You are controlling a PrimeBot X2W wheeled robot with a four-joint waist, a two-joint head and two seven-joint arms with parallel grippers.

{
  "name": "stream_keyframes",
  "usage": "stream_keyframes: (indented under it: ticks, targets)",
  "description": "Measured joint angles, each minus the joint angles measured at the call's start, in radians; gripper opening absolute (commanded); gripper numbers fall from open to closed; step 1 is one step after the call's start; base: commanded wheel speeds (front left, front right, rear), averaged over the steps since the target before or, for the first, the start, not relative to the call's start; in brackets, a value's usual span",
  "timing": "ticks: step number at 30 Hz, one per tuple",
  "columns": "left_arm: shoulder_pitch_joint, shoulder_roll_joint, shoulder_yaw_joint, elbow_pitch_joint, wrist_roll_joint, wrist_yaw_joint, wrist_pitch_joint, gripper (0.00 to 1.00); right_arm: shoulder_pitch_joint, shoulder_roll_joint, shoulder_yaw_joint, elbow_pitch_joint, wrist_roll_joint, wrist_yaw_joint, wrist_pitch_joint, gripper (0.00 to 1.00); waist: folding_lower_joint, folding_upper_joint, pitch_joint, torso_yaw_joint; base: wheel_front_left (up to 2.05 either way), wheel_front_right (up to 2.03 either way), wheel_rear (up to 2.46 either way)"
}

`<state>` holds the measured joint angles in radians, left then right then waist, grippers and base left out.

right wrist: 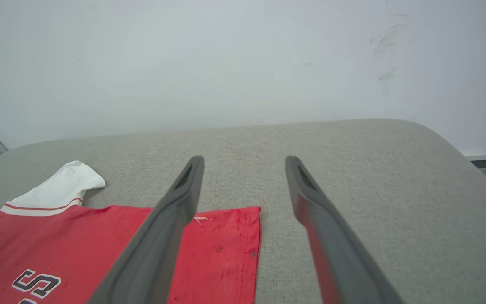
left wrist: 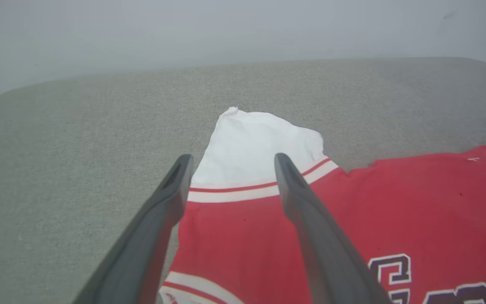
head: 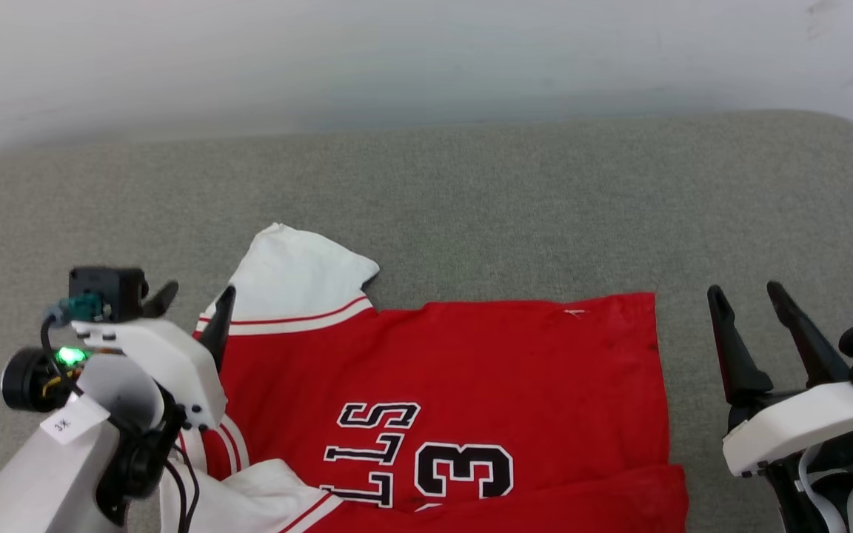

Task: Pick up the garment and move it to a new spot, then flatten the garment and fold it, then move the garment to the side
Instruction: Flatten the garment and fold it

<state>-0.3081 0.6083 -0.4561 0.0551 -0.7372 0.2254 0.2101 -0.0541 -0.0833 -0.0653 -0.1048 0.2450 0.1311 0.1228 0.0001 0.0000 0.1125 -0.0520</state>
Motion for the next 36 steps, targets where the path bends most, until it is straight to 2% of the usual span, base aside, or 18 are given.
stream_keyframes:
  ticks: [5, 8, 12, 18, 26, 32, 33, 34, 35, 36]
  targets:
    - [-0.132, -0.012, 0.009, 0.060, 0.022, -0.025, -0.015, 1.00, -0.044, 0.013, 0.000, -0.040, -0.018, 0.000, -0.014, 1.00, 0.0000, 0.0000, 0.079, -0.021, 0.00, 0.00, 0.00]
    - [-0.207, -0.002, 0.012, 0.118, 0.020, -0.051, 0.015, 1.00, -0.072, 0.020, 0.011, -0.046, -0.019, 0.000, -0.021, 1.00, 0.0001, 0.0000, 0.127, -0.041, 0.00, 0.00, 0.00]
    - [-0.307, 0.016, 0.016, 0.196, -0.019, -0.100, 0.108, 1.00, -0.105, 0.025, 0.028, -0.033, -0.009, 0.000, -0.037, 1.00, 0.0002, 0.0000, 0.182, -0.077, 0.00, 0.00, 0.00]
    - [-0.428, 0.055, 0.009, 0.305, -0.084, -0.162, 0.305, 1.00, -0.132, 0.029, 0.053, 0.005, 0.012, 0.000, -0.061, 1.00, 0.0001, 0.0000, 0.238, -0.142, 0.00, 0.00, 0.00]
    - [-0.514, 0.102, -0.001, 0.424, -0.126, -0.169, 0.509, 1.00, -0.145, 0.030, 0.074, 0.047, 0.055, 0.000, -0.088, 1.00, 0.0001, 0.0000, 0.295, -0.210, 0.00, 0.00, 0.00]
    - [-0.544, 0.112, -0.021, 0.443, -0.148, -0.163, 0.625, 1.00, -0.147, 0.030, 0.069, 0.075, 0.067, 0.000, -0.096, 1.00, -0.0001, 0.0000, 0.327, -0.234, 0.00, 0.00, 0.00]
    - [-0.549, 0.110, -0.021, 0.447, -0.156, -0.159, 0.639, 0.88, -0.147, 0.030, 0.069, 0.078, 0.071, 0.000, -0.096, 1.00, -0.0002, 0.0000, 0.330, -0.235, 0.00, 0.00, 0.00]
    - [-0.553, 0.110, -0.022, 0.449, -0.163, -0.158, 0.658, 0.33, -0.150, 0.031, 0.069, 0.081, 0.073, 0.000, -0.096, 1.00, -0.0002, 0.0000, 0.332, -0.237, 0.00, 0.00, 0.00]
    - [-0.556, 0.111, -0.022, 0.449, -0.166, -0.158, 0.669, 0.00, -0.152, 0.031, 0.069, 0.085, 0.076, 0.000, -0.095, 1.00, -0.0002, 0.0000, 0.334, -0.237, 0.00, 0.00, 0.00]
    - [-0.557, 0.109, -0.022, 0.449, -0.172, -0.155, 0.676, 0.00, -0.153, 0.031, 0.067, 0.090, 0.081, 0.000, -0.089, 1.00, -0.0002, 0.0000, 0.335, -0.237, 0.00, 0.00, 0.00]
